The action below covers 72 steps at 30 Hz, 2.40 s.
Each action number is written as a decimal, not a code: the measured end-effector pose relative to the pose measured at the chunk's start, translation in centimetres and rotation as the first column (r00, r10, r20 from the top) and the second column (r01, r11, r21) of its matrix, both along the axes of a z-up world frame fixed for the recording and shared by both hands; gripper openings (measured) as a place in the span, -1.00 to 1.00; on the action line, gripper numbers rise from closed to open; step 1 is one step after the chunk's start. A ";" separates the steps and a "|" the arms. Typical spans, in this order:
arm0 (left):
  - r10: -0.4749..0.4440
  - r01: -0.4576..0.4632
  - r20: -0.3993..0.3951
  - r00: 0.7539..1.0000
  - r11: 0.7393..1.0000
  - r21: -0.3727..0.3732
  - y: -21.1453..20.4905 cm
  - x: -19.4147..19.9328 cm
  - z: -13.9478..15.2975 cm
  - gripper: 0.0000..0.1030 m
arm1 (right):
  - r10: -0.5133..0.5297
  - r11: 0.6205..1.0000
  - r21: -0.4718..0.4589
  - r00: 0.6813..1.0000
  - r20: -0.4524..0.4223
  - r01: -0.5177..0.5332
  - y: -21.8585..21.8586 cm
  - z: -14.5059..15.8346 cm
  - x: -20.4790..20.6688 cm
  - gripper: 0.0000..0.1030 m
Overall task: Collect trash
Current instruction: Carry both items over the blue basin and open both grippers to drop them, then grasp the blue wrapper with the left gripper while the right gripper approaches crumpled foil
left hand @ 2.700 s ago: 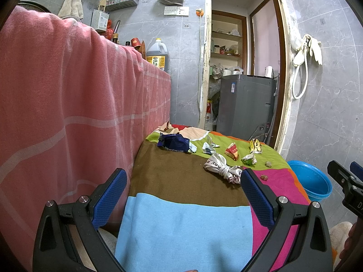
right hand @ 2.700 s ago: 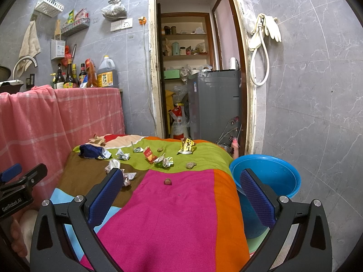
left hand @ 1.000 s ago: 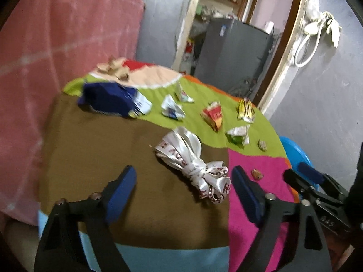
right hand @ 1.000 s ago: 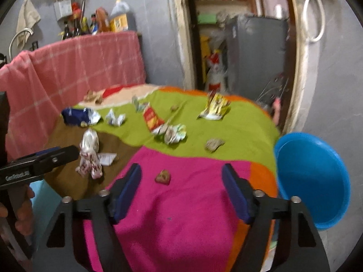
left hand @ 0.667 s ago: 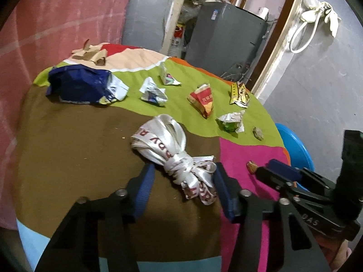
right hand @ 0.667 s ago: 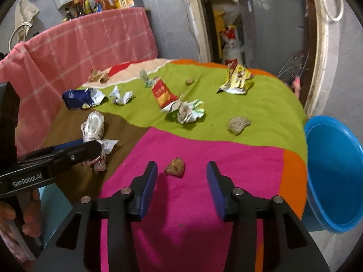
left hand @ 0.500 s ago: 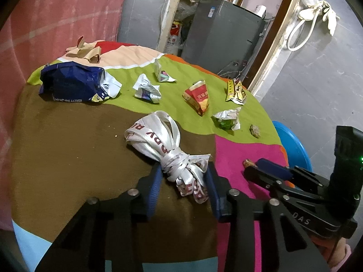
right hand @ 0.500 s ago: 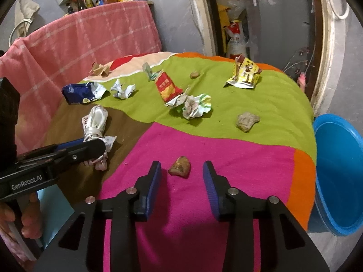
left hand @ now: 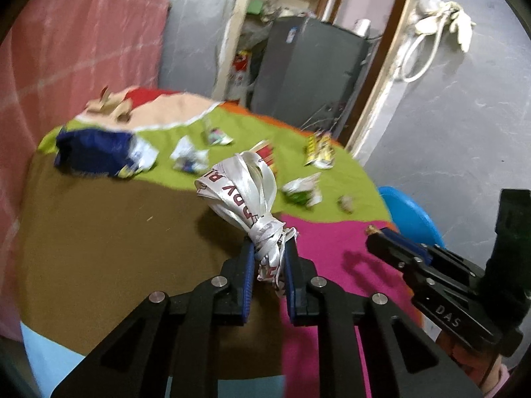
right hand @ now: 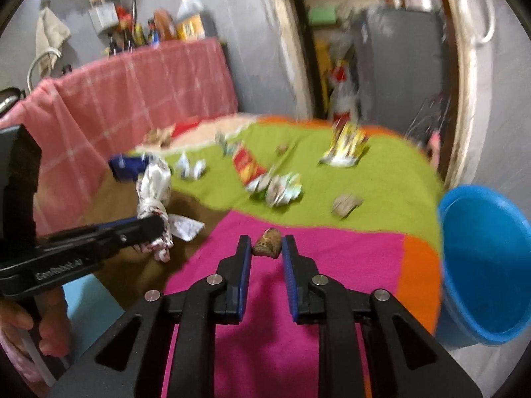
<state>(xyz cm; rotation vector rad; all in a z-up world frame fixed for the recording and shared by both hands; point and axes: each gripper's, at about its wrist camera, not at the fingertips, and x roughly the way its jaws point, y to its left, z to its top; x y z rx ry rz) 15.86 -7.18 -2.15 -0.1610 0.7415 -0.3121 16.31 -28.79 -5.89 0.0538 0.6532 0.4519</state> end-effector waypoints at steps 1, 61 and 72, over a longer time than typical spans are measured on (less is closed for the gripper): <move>-0.010 0.010 0.022 1.000 1.000 -0.005 -0.5 -0.1 0.3 -0.74 | -0.019 1.000 -0.001 0.999 0.039 0.019 -0.5 0.6 -0.6 -0.67; -0.131 0.154 0.202 0.971 0.982 -0.104 -14.8 6.1 4.5 0.62 | -0.519 0.852 0.136 0.778 0.354 0.506 -17.6 7.1 -4.2 0.56; 0.113 -0.100 0.332 0.937 0.993 -0.056 -3.3 1.8 6.6 0.90 | -0.414 0.910 0.182 0.796 0.441 0.372 -9.0 9.2 -4.8 1.00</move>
